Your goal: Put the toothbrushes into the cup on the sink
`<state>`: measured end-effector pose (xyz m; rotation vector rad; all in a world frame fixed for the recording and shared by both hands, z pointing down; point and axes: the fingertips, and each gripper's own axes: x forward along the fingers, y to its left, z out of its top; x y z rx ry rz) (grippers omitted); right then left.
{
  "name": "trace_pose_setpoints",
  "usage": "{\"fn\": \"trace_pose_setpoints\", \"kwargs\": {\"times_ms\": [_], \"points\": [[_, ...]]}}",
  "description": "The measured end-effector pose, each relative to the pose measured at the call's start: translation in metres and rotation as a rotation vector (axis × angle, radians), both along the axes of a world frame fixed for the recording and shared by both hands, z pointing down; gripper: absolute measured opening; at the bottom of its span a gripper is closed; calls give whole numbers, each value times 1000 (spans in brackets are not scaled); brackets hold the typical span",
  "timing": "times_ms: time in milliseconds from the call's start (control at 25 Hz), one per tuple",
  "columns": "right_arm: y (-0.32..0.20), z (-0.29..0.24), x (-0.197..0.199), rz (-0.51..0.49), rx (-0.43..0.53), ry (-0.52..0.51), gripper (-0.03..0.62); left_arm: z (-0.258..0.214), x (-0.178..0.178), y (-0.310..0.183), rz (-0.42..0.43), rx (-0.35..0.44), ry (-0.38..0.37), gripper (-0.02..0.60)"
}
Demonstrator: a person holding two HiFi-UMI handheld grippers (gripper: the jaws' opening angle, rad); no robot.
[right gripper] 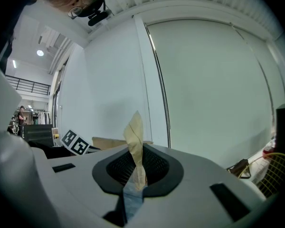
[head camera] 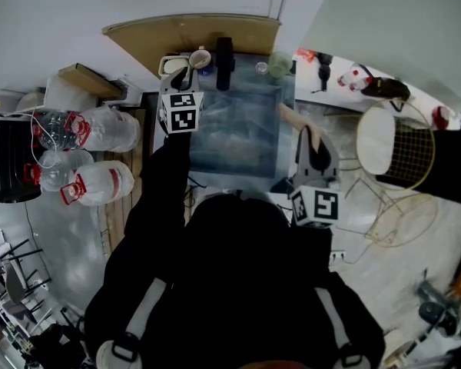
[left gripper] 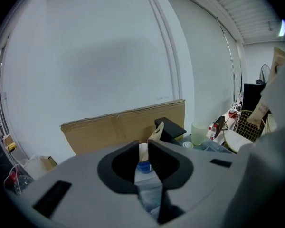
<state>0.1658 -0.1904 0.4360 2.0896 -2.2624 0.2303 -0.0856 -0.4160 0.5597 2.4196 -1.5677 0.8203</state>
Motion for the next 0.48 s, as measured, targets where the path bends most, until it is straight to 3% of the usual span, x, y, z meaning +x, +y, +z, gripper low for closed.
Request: {"fn": "trace_pose_setpoints", "kwargs": {"times_ms": [480], "points": [[20,-14,-7,-5,43,6,29,-53,-2,81,26,78,170,3]]}}
